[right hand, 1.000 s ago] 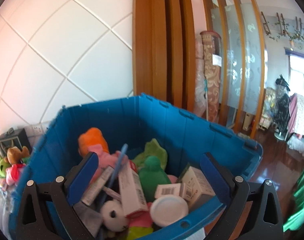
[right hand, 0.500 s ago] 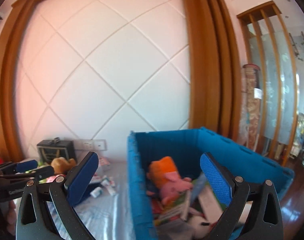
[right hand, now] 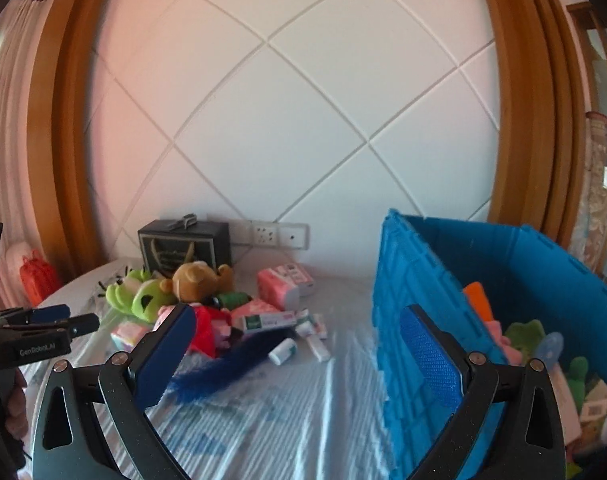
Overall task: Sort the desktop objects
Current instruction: 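Move both tools back from the crate to the pile, then grasp the pink Kotex pad pack with left tool while right tool grasps white bottle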
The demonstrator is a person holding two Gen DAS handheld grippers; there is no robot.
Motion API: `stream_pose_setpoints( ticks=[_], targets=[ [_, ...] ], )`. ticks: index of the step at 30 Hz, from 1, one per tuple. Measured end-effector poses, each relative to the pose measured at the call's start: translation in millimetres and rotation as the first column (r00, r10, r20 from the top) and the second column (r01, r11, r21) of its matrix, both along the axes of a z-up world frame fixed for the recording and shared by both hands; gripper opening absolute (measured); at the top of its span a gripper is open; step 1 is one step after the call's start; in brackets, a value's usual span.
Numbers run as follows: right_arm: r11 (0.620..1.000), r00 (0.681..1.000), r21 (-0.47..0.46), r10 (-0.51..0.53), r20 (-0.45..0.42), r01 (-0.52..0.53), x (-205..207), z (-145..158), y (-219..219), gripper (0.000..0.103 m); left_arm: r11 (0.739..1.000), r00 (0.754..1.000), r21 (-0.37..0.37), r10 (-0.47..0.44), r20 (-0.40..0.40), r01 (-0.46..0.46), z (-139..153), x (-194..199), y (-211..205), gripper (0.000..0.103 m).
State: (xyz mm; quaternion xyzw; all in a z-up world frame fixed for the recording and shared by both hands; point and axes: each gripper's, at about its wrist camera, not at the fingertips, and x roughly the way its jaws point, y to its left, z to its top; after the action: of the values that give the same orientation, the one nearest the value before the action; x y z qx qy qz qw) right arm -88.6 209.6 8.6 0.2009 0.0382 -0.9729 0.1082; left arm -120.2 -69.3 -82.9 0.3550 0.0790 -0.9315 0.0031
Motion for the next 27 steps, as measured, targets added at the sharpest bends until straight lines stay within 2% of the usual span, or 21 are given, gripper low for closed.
stream_pose_setpoints(
  ticks=[4,8,12,16,19,23,27],
  targets=[
    [0.999,0.994,0.021,0.037,0.106,-0.04,-36.3,-30.3,-14.9,0.103,0.999,0.995,-0.013,0.044,0.092,-0.043,-36.1,-24.0,-36.0,0.061],
    [0.996,0.97,0.049,0.056,0.238,-0.069,-73.3,-68.3,-21.7,0.103,0.996,0.977,-0.015,0.089,0.194,-0.087,-80.7,-45.2,-78.1,0.061],
    [0.995,0.927,0.075,0.036,0.372,-0.069,-114.6,-112.3,-25.1,0.103,0.993,0.959,-0.049,0.118,0.259,-0.109,-112.7,-66.1,-115.4,0.061],
    [0.99,0.883,0.125,0.004,0.47,-0.071,-149.0,-152.5,-28.7,0.103,0.992,0.953,-0.048,0.122,0.277,-0.113,-129.5,-92.2,-142.8,0.061],
    [0.986,0.856,0.149,-0.02,0.517,-0.067,-168.5,-175.5,-29.5,0.103,0.994,0.954,-0.021,0.108,0.281,-0.106,-134.8,-116.3,-151.2,0.061],
    [0.991,0.827,0.127,-0.031,0.562,-0.049,-194.4,-194.2,-28.0,0.103,0.999,0.957,-0.01,0.039,0.289,-0.038,-138.9,-151.7,-139.2,0.061],
    [0.995,0.801,0.098,-0.042,0.597,-0.021,-221.6,-206.1,-29.2,0.103,1.0,0.931,-0.021,0.002,0.364,0.006,-162.4,-187.4,-127.4,0.061]
  ],
)
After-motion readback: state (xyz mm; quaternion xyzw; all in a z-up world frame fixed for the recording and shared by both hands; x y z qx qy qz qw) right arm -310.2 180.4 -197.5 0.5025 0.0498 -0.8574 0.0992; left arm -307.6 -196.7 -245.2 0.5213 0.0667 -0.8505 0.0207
